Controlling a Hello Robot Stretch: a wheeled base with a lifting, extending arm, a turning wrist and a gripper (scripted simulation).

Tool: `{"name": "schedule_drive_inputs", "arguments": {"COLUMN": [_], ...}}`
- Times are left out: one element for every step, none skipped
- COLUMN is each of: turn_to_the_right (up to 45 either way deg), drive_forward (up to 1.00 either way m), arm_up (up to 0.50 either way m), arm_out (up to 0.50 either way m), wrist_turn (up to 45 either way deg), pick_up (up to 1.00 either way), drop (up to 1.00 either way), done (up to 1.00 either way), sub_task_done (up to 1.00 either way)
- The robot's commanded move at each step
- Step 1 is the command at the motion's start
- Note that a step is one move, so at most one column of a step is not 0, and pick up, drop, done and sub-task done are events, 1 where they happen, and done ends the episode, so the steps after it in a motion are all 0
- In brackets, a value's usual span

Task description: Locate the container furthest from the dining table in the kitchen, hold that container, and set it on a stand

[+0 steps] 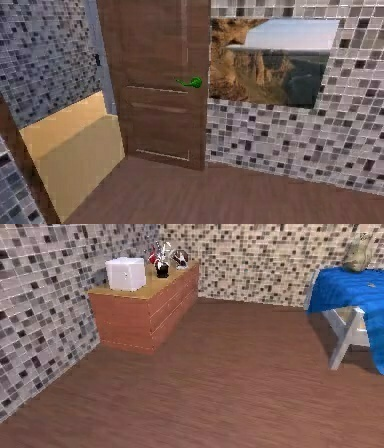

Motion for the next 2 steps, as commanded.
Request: {"name": "schedule_drive_inputs", "arguments": {"turn_to_the_right": [-21.0, 0.0], "drive_forward": [0.0, 1.0], "arm_up": [0.0, 0.0], "arm_out": [0.0, 0.0], "wrist_turn": [0.0, 0.0], "pick_up": [0.0, 0.0], "drop": [0.0, 0.0], "done": [0.0, 0.0], "sub_task_done": [0.0, 0.0]}}
